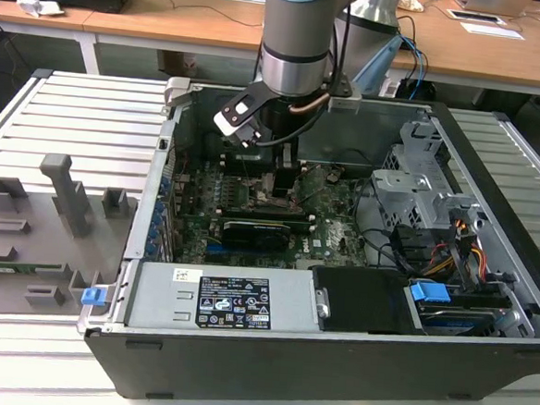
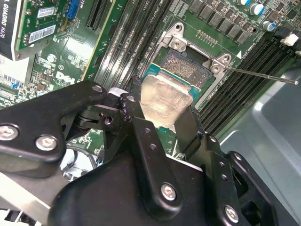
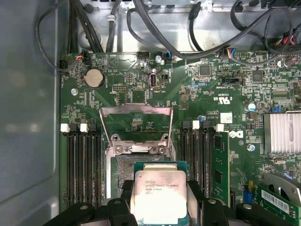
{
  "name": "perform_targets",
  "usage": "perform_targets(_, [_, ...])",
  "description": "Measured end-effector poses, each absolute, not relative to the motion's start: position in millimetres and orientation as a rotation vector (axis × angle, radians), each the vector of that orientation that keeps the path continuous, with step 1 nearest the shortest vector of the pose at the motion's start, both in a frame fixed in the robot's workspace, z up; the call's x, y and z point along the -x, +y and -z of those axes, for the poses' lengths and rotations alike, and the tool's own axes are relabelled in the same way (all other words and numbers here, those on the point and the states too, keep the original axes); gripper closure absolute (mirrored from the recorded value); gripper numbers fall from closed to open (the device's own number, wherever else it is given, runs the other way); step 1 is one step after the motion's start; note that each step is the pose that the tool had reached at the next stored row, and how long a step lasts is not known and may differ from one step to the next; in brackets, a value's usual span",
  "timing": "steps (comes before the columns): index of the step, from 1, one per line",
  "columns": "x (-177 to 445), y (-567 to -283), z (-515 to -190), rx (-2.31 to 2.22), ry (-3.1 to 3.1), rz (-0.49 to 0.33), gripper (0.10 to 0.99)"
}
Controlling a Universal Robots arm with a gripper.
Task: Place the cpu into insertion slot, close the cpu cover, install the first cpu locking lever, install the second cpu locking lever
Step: 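Place the cpu into insertion slot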
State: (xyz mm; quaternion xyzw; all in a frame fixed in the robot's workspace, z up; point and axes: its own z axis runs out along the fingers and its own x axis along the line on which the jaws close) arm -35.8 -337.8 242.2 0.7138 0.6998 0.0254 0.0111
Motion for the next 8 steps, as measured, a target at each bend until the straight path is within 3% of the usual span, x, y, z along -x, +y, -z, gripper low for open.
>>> perform_targets(8, [36.1, -334.9, -237.7, -2.216, 2.194, -0.079, 0.557])
